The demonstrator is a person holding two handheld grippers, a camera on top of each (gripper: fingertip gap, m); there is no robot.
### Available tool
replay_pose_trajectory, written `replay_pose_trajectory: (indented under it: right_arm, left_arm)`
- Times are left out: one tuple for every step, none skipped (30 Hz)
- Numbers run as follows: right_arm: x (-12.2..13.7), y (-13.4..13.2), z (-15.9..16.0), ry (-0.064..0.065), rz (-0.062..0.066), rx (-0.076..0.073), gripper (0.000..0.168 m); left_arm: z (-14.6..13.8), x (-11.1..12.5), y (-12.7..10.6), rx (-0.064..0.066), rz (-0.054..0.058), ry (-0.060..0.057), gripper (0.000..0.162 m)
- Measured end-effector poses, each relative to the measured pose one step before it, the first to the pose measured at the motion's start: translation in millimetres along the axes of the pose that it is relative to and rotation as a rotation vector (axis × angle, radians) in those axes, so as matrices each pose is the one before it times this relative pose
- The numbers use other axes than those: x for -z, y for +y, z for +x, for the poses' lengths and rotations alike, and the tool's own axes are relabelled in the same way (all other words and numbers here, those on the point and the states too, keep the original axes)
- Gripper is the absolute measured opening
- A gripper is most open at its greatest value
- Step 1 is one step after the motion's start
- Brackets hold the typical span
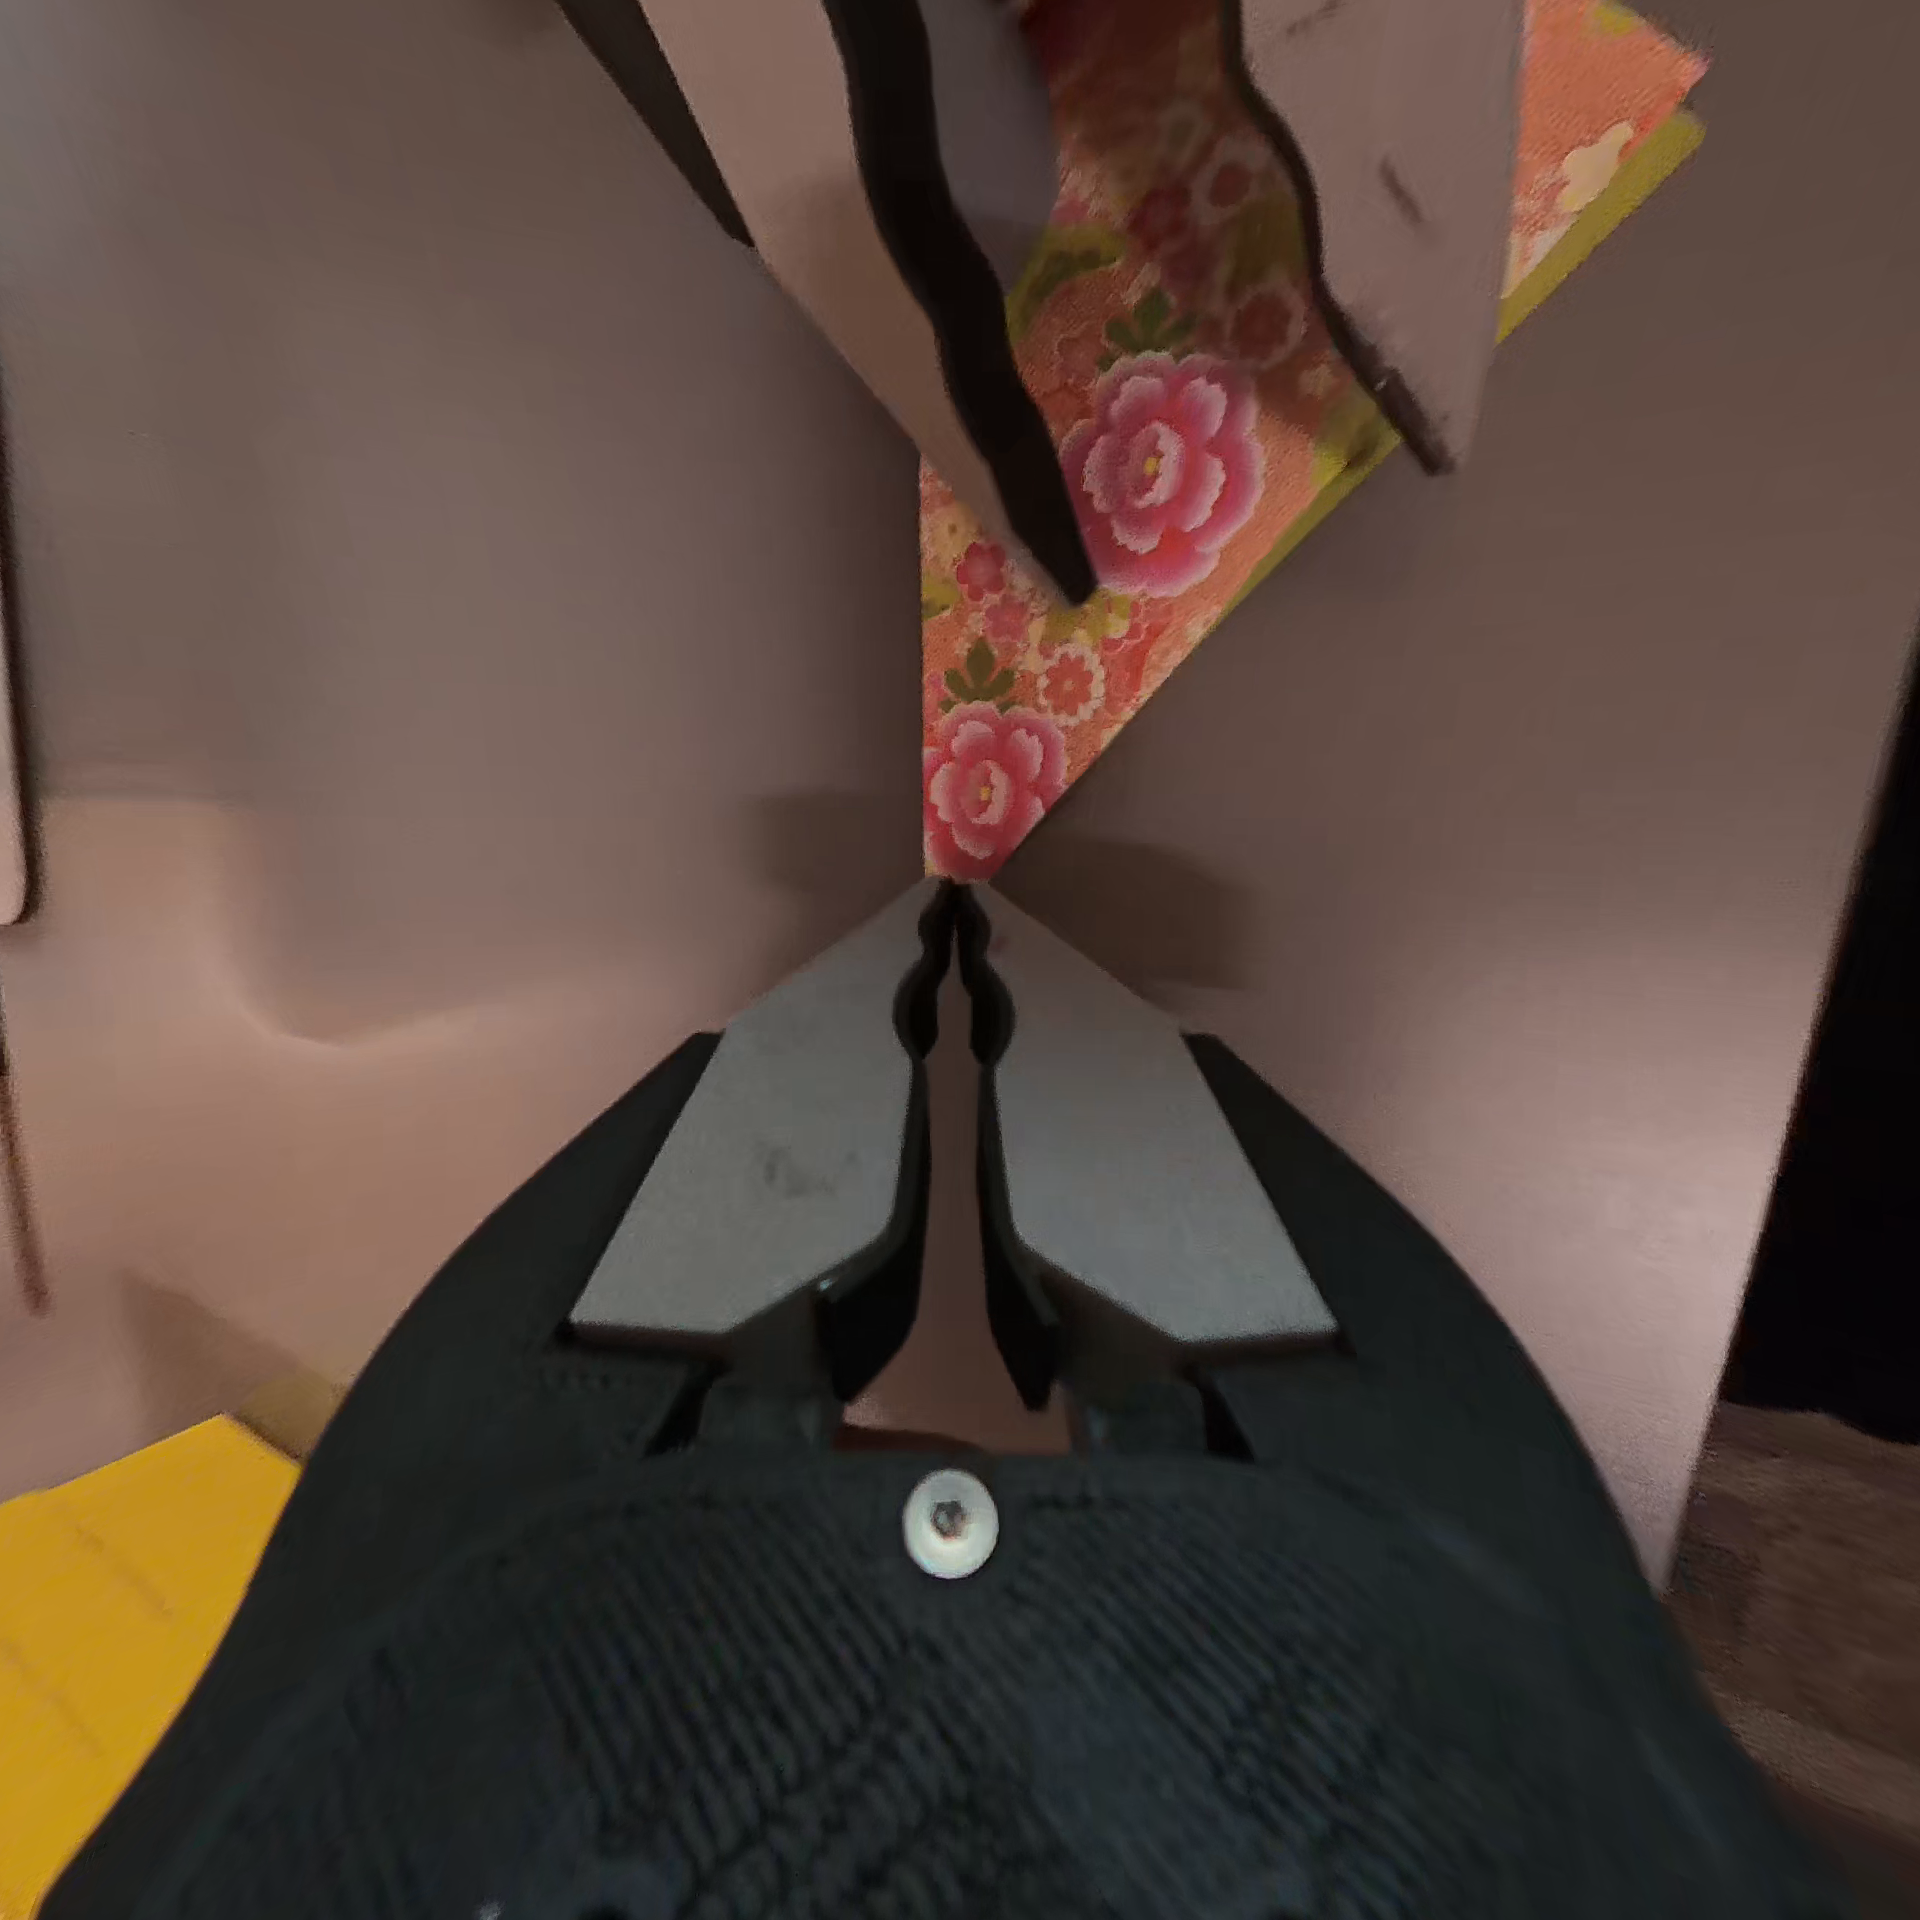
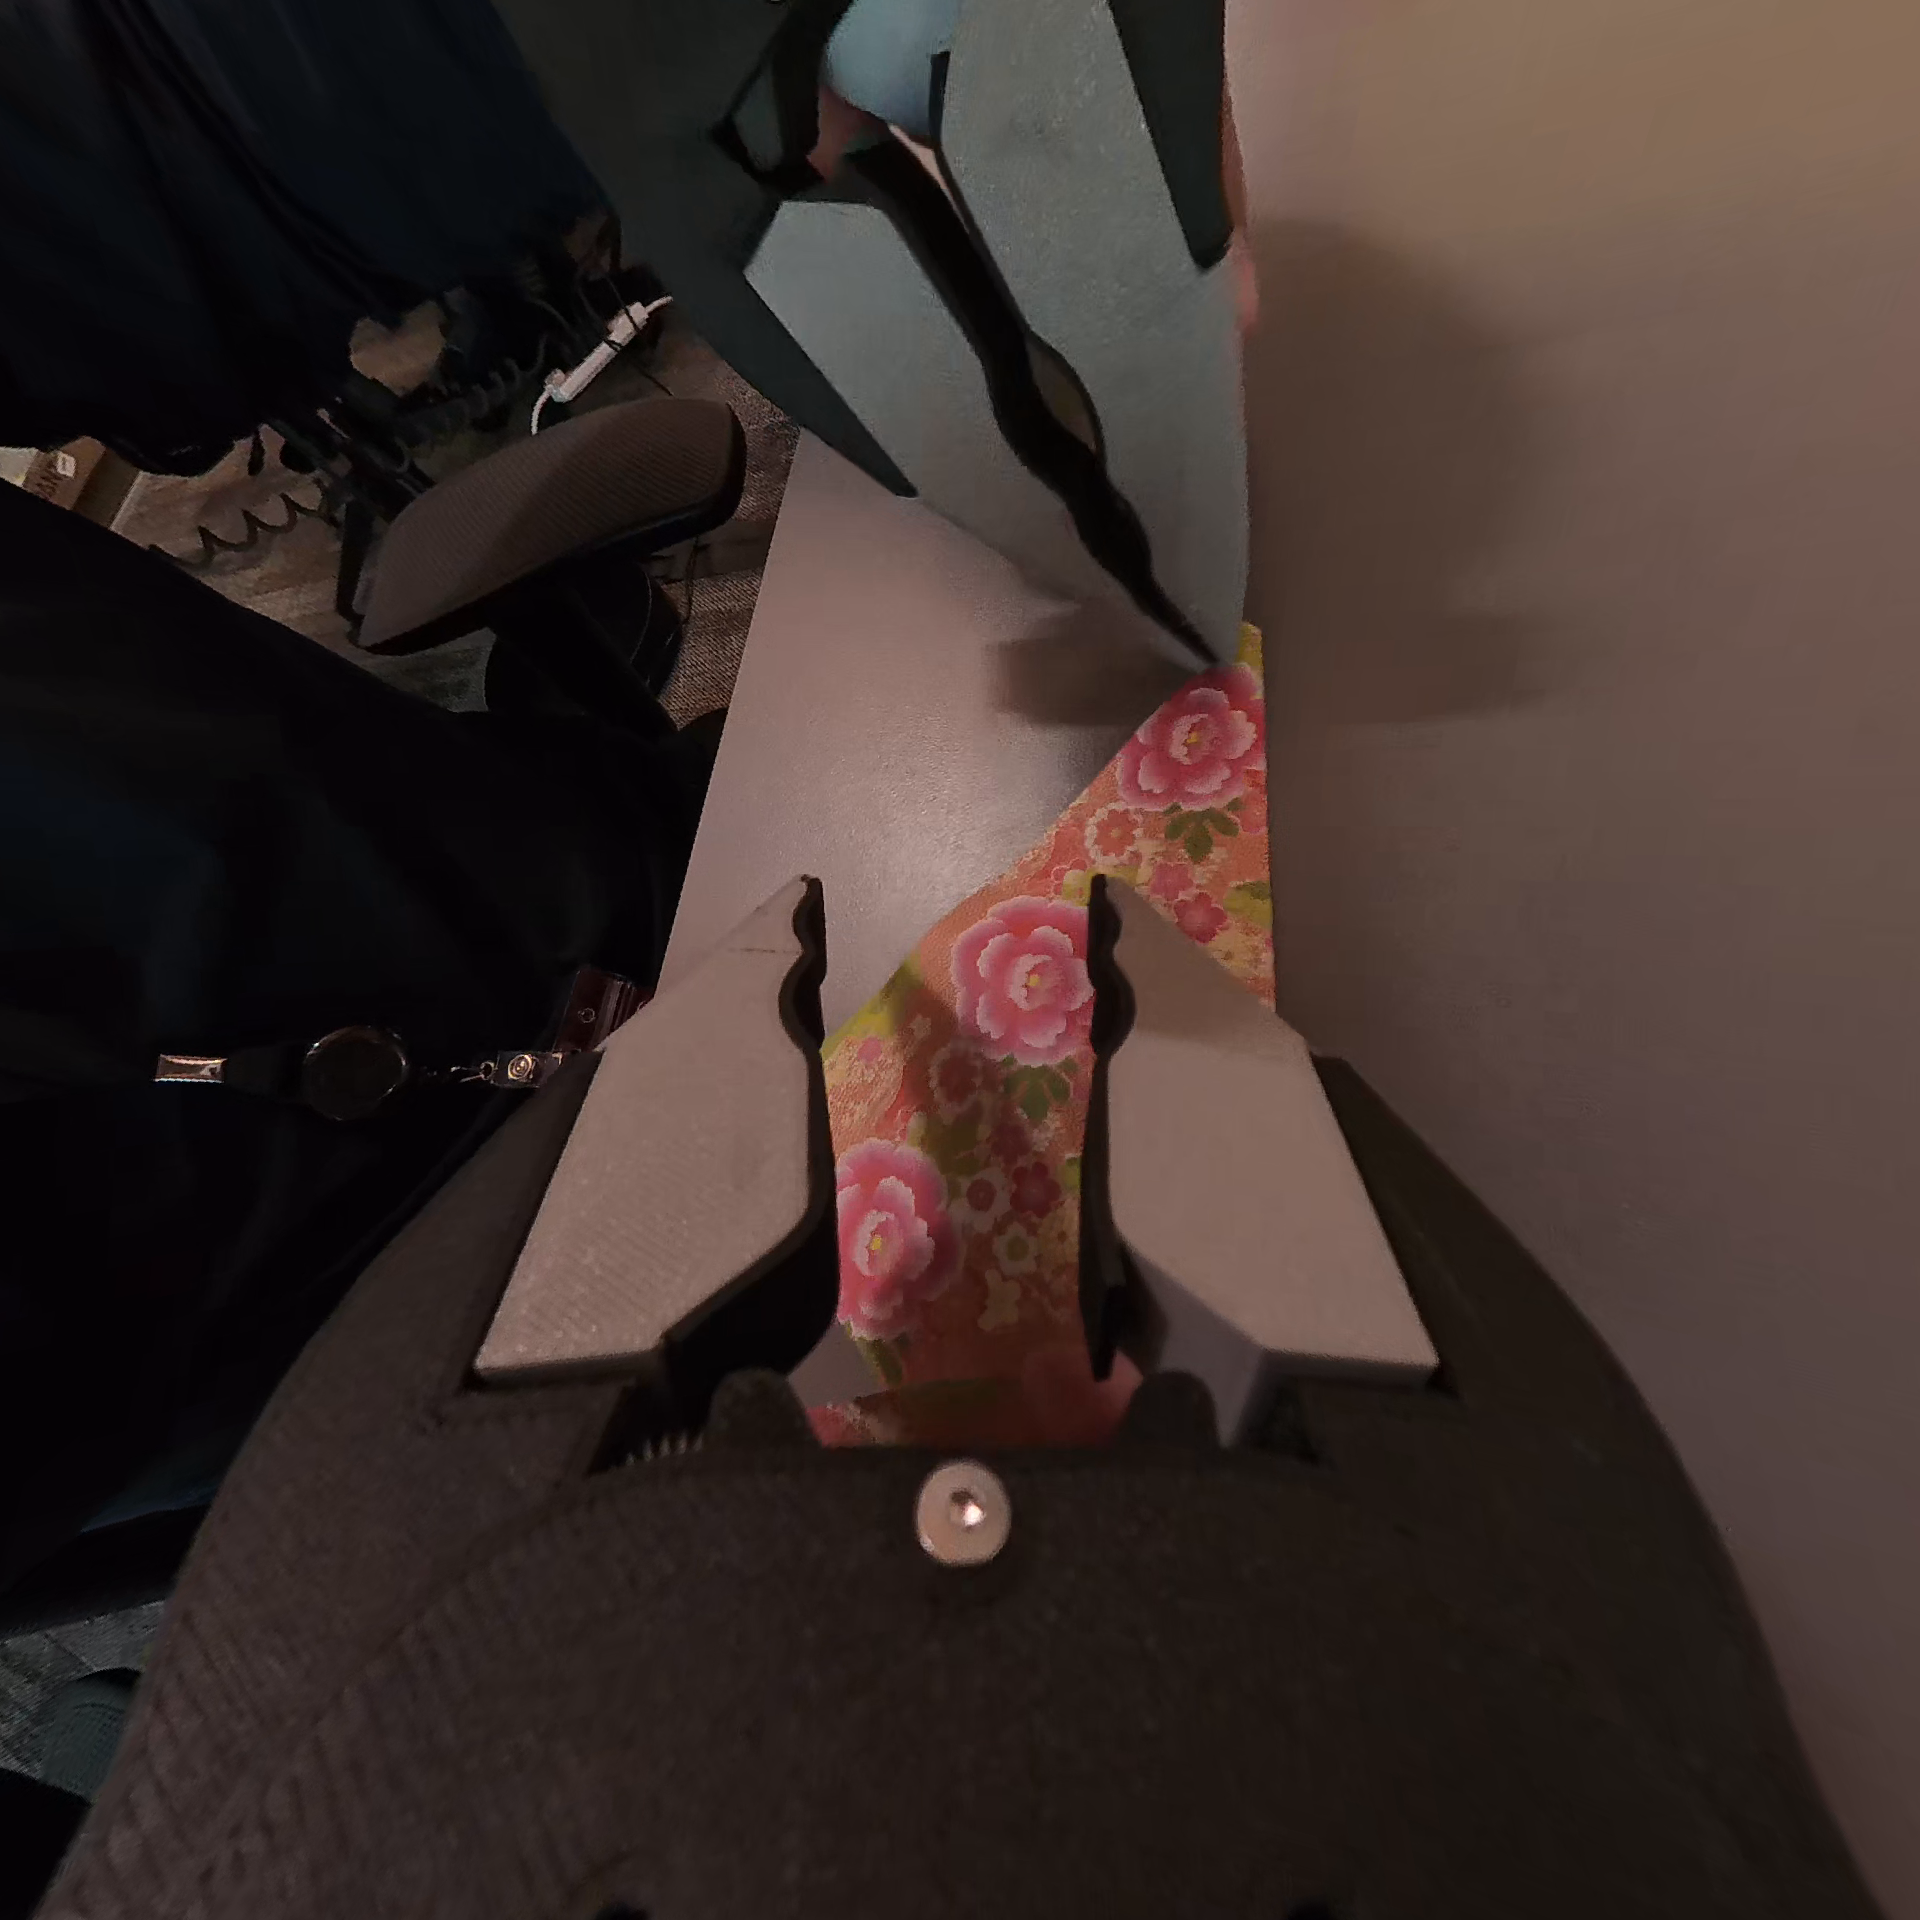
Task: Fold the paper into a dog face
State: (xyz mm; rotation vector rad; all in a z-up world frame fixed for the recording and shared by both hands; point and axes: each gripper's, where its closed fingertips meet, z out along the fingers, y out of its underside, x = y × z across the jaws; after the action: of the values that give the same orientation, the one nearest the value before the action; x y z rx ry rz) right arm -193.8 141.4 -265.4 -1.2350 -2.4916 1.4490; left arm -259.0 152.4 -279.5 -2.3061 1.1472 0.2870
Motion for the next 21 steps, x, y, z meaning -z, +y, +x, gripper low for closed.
replay_pose_trajectory:
  right_arm:
    - [-0.01, -0.06, 0.19, -0.0001, 0.0004, -0.0013, 0.047]
    - [0.08, -0.06, 0.13, 0.0001, 0.0004, -0.0012, 0.047]
    - [0.02, 0.0, 0.18, 0.0003, 0.0005, -0.0013, 0.047]
    - [0.02, -0.07, 0.1, 0.0003, 0.0003, -0.001, 0.046]
    - [0.0, 0.0, 0.03, 0.0003, 0.0, -0.0002, 0.046]
    - [0.01, 0.01, 0.07, 0.0004, -0.0001, 0.0002, 0.046]
    - [0.0, -0.01, -0.03, -0.0002, 0.0001, 0.0, 0.046]
    - [0.06, -0.01, -0.07, -0.0007, 0.0002, -0.0005, 0.046]
    - [0.08, -0.07, 0.0, -0.0009, 0.0004, -0.001, 0.046]
    - [0.02, 0.0, -0.01, -0.0012, 0.0005, -0.0012, 0.046]
    - [0.02, -0.07, -0.05, -0.001, 0.0003, -0.0007, 0.046]
    - [-0.04, -0.07, -0.03, -0.0006, 0.0001, -0.0003, 0.046]
    - [0.07, 0.01, -0.03, -0.0005, 0.0001, -0.0004, 0.046]
    - [0.0, -0.01, -0.05, -0.0003, 0.0001, -0.0001, 0.046]
    - [-0.06, 0.0, -0.02, 0.0001, -0.0002, 0.0005, 0.047]
    - [0.05, 0.08, -0.02, 0.0002, -0.0001, 0.0004, 0.047]
    - [0.0, 0.0, 0.02, 0.0001, 0.0, 0.0001, 0.046]
    - [0.0, -0.01, -0.01, 0.0, 0.0, -0.0001, 0.046]
    - [-0.01, -0.01, -0.04, -0.0002, 0.0001, -0.0002, 0.046]
    - [-0.05, -0.08, 0.02, -0.0002, 0.0001, -0.0003, 0.046]
    - [0.01, 0.08, 0.03, -0.0003, 0.0002, -0.0003, 0.046]
  left_arm:
    - [-1.15, -0.25, 0.66, -0.0167, -0.0065, -0.0149, 0.0]
    - [-0.01, -0.09, -0.15, -0.0168, -0.0024, -0.0073, 0.0]
    - [-0.46, -0.26, -0.04, -0.0187, -0.0015, -0.0111, 0.0]
    - [-1.21, -0.64, 0.06, -0.0179, -0.0035, -0.0166, 0.0]
    - [-0.94, -0.46, -0.07, -0.0167, -0.0015, -0.0148, 0.0]
    - [-0.52, -0.3, -0.65, -0.012, 0.0035, -0.0105, 0.0]
    - [-1.36, 0.15, -1.36, -0.0048, 0.0084, -0.012, 0.0]
    - [-0.66, 0.88, -1.81, 0.0034, 0.0138, -0.0024, 0.0]
    - [-2.3, 1.51, -2.31, 0.0072, 0.0176, -0.0087, 0.0]
    - [-4.49, 2.14, -2.73, 0.0037, 0.0202, -0.0212, 0.0]
    - [-2.12, 2.25, -1.82, 0.0076, 0.0129, -0.0027, 0.0]
    - [-1.91, 2.03, -1.26, 0.0086, 0.008, -0.0005, 0.0]
    - [-1.36, 1.64, -0.71, 0.0047, 0.0057, 0.0002, 0.0]
    - [1.66, 0.67, 1.67, 0.0083, -0.0063, 0.0195, 0.0]
    - [3.65, -0.19, 4.89, 0.0143, -0.0245, 0.0322, 0.0]
    - [-0.65, -0.84, 5.13, 0.0068, -0.0236, 0.0008, 0.0]
    - [-0.01, -1.2, 3.33, -0.0006, -0.0111, -0.0022, 0.006]
    - [1.56, -1.25, 1.33, -0.0008, -0.0021, 0.0041, 0.014]
    - [-0.22, -0.89, -0.68, 0.0051, 0.0035, -0.0093, 0.023]
    - [0.44, -0.03, -2.76, -0.0048, 0.0123, -0.0051, 0.032]
    - [1.25, 0.39, -3.57, -0.0095, 0.0159, -0.0005, 0.036]
